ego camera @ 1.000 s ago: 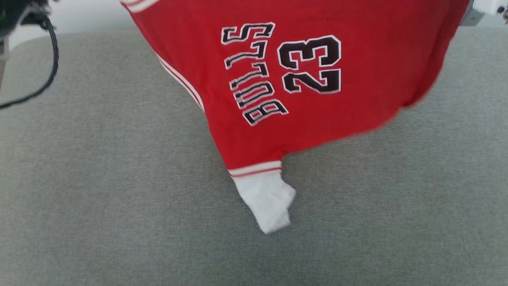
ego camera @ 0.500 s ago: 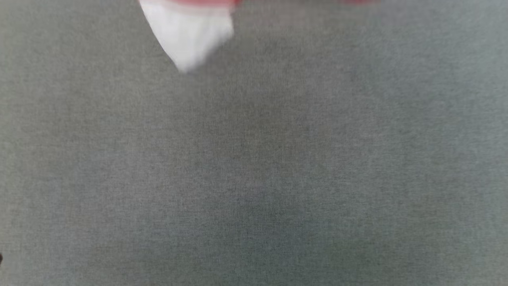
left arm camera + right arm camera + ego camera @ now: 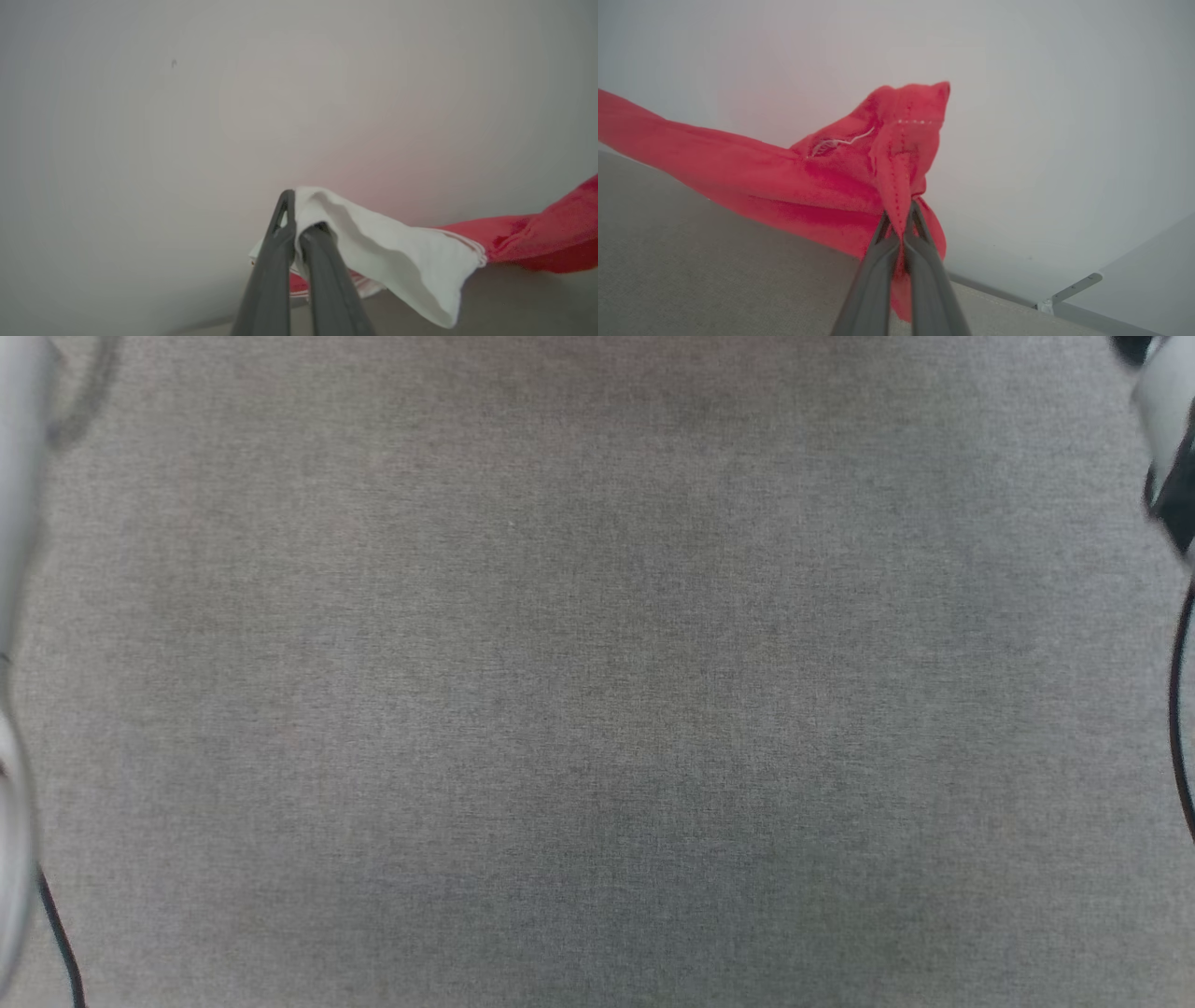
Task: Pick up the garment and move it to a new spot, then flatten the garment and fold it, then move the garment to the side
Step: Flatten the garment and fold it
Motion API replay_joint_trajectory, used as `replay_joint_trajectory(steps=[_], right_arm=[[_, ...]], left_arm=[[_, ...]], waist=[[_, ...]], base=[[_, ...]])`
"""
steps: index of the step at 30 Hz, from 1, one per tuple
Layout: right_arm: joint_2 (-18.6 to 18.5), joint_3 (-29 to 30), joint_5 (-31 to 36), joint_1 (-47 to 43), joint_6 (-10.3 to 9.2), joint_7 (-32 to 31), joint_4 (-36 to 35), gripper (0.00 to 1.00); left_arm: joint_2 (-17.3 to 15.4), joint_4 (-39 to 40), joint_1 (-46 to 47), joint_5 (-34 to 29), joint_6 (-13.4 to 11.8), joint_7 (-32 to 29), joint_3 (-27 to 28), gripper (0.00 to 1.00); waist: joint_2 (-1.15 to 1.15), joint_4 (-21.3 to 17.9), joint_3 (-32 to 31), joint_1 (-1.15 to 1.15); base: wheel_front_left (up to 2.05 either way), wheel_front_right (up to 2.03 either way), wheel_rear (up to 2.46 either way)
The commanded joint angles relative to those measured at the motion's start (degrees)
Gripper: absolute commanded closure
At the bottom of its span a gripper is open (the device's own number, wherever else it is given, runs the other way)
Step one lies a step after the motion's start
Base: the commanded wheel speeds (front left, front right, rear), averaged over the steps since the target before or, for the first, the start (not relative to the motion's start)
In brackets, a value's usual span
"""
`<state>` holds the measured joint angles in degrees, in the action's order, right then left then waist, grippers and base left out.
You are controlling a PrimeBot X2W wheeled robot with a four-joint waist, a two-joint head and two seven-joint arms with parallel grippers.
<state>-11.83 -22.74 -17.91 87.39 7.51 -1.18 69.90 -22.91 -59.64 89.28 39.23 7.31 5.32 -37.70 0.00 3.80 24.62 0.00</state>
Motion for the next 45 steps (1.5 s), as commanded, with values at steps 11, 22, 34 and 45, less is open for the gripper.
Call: replay_joint_trajectory(steps=[11, 22, 34, 45], right_arm=[[-5.2, -8.5, -15.6, -16.5, -0.03, -9.8, -11.2, 1.00], [-15.3, -15.3, -27.2, -35.3, -0.03, -17.9, -31.3, 1.00], [-26.9, -15.0, -31.8, -55.0, -0.03, -25.9, -53.0, 1.00], [-33.5, -11.0, -34.2, -68.5, -0.03, -32.3, -65.4, 1.00]], left_arm=[[-3.6, 9.4, -19.1, 16.9, 0.1, -22.2, -6.4, 1.00], [-10.7, 24.7, -37.6, 23.3, -3.7, -28.8, -7.1, 1.00], [-23.3, 60.1, -62.1, 28.4, -22.4, -32.9, -7.0, 1.00], [-30.1, 76.4, -76.2, 32.6, -32.8, -33.8, -7.6, 1.00]], waist=[[0.00, 1.8, -4.2, 0.00], [0.00, 2.3, -8.4, 0.00], [0.00, 2.0, -11.0, 0.00], [0.00, 2.1, -10.5, 0.00]], base=[[0.00, 0.00, 0.00], [0.00, 0.00, 0.00], [0.00, 0.00, 0.00], [0.00, 0.00, 0.00]])
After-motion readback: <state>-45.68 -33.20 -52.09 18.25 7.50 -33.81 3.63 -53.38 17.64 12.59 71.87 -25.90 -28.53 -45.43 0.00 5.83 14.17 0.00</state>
